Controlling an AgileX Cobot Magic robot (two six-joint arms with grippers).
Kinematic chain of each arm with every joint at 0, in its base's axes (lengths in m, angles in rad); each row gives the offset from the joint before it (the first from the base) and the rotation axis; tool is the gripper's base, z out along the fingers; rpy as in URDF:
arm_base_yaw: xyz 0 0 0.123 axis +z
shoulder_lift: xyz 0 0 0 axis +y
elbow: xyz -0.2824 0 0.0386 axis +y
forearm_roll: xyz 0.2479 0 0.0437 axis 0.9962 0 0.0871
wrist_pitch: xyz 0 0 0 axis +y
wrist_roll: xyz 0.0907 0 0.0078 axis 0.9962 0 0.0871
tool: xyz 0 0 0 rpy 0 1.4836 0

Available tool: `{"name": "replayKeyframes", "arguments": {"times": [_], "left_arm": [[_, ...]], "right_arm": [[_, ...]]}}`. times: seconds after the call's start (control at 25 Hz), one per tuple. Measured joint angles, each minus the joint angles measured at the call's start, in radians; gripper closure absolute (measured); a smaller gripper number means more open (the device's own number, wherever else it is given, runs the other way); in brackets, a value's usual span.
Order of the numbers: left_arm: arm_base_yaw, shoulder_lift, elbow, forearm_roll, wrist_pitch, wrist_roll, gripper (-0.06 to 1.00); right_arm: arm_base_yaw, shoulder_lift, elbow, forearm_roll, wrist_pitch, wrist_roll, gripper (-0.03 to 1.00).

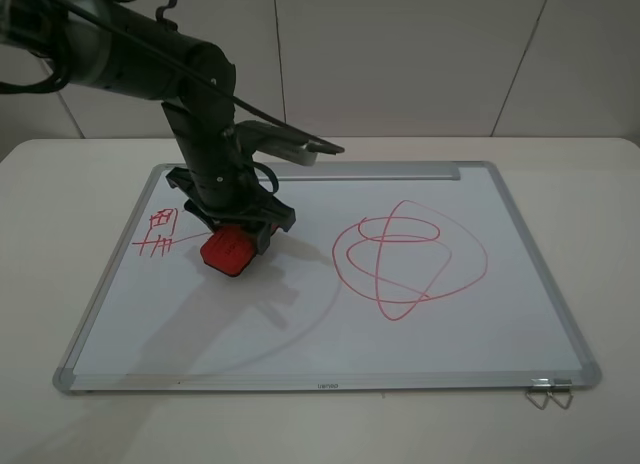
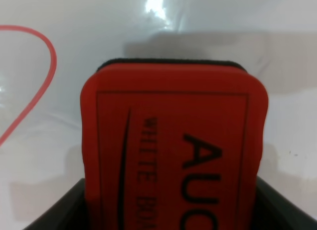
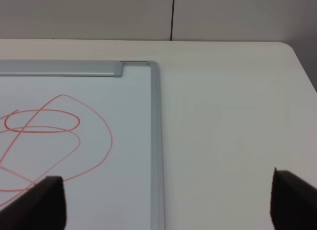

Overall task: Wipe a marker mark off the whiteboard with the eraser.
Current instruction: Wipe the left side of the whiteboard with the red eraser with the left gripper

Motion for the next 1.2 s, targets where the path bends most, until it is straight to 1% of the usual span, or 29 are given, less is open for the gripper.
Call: {"name": "replayKeyframes", "arguments": {"times": [0.2, 0.32, 0.48, 0.68, 0.96, 1.2], "left_arm": [[0.003, 0.0, 0.0, 0.006, 0.02, -0.068, 0.37], [0.012, 0.0, 0.0, 0.013, 0.02, -0.082, 0.37], [0.047, 0.0, 0.0, 0.008, 0.02, -0.085, 0.37], [0.105, 0.0, 0.0, 0.011, 0.023, -0.088, 0.37], [0.225, 0.0, 0.0, 0.046, 0.02, -0.093, 0.37], [0.291, 0.009, 0.0, 0.052, -0.035, -0.126, 0.37]], "right_arm": [[0.0, 0.0, 0.0, 0.0, 0.0, 0.0, 0.26], [0.0, 0.0, 0.0, 0.0, 0.0, 0.0, 0.26], [0.0, 0.0, 0.0, 0.0, 0.0, 0.0, 0.26], [0.0, 0.0, 0.0, 0.0, 0.0, 0.0, 0.26], [0.0, 0.0, 0.0, 0.0, 0.0, 0.0, 0.26], [0.0, 0.0, 0.0, 0.0, 0.0, 0.0, 0.26]]}}
